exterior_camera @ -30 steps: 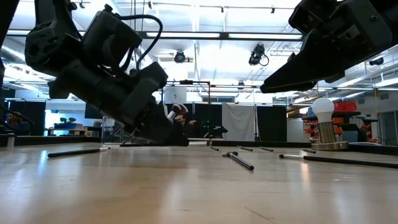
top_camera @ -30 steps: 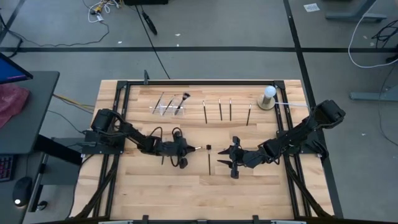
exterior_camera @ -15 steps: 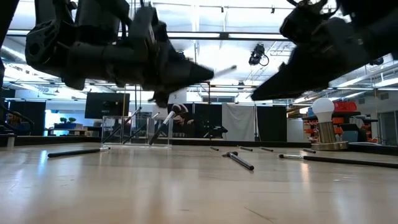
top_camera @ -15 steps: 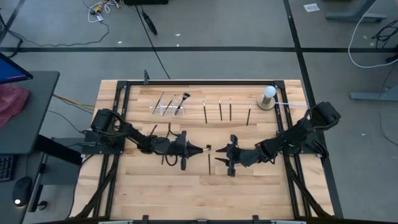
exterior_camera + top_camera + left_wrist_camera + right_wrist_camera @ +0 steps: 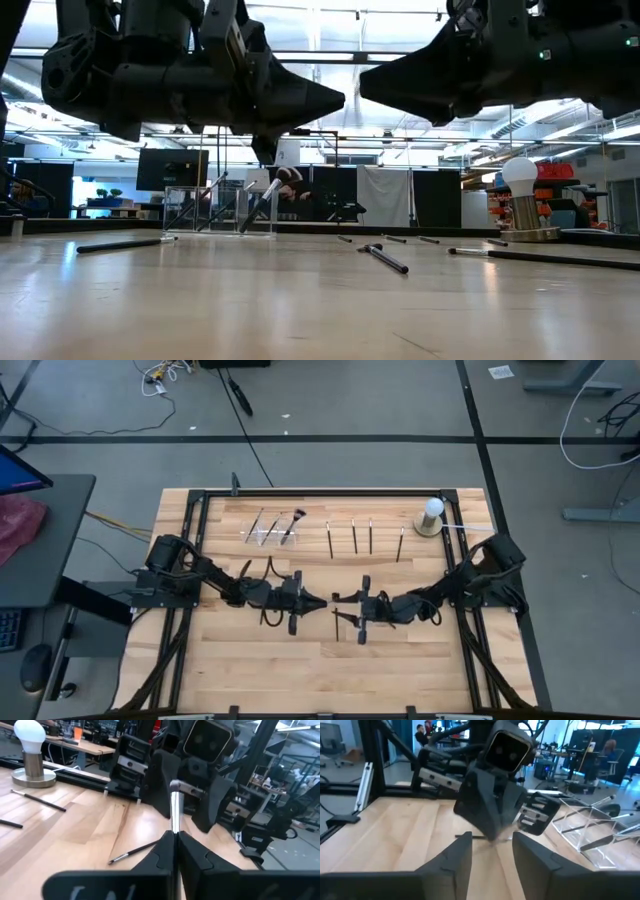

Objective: Put items in baskets/containers
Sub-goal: Put the eyeshadow brush into the transparent organizer

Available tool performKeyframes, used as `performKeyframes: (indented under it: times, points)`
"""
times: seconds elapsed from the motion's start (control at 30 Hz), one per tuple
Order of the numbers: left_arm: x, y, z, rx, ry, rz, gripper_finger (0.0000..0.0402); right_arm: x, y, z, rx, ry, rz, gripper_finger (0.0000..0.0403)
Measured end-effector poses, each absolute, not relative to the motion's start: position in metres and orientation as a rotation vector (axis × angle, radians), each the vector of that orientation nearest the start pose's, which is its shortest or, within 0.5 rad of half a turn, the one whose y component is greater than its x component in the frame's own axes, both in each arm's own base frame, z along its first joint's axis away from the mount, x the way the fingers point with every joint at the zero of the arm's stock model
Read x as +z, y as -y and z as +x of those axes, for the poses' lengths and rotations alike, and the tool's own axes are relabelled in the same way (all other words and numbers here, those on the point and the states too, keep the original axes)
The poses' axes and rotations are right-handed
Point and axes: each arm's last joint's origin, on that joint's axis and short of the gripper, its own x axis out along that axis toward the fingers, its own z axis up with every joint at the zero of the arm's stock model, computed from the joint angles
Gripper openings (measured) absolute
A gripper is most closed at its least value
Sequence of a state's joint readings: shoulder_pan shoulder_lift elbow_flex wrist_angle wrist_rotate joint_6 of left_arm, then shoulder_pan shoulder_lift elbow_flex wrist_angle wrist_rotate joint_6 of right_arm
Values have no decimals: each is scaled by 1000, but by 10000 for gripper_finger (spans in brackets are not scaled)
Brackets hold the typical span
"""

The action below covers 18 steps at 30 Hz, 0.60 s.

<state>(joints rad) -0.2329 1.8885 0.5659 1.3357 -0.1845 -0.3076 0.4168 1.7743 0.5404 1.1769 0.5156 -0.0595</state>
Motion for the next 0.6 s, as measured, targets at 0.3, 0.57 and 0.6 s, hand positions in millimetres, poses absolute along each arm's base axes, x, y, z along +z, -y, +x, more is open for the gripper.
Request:
performKeyframes:
  times: [0.3,0.57,0.6]
  points:
    - [136,70,313,-67,15,-307,5,138,-94,288,-156,-124,3,99]
    - [130,70,313,-59,-40,-296,3,149,-96,277,-184,-236,-53,96]
    - [129,70,313,-57,-51,-295,5,152,-95,272,-209,-275,-53,96]
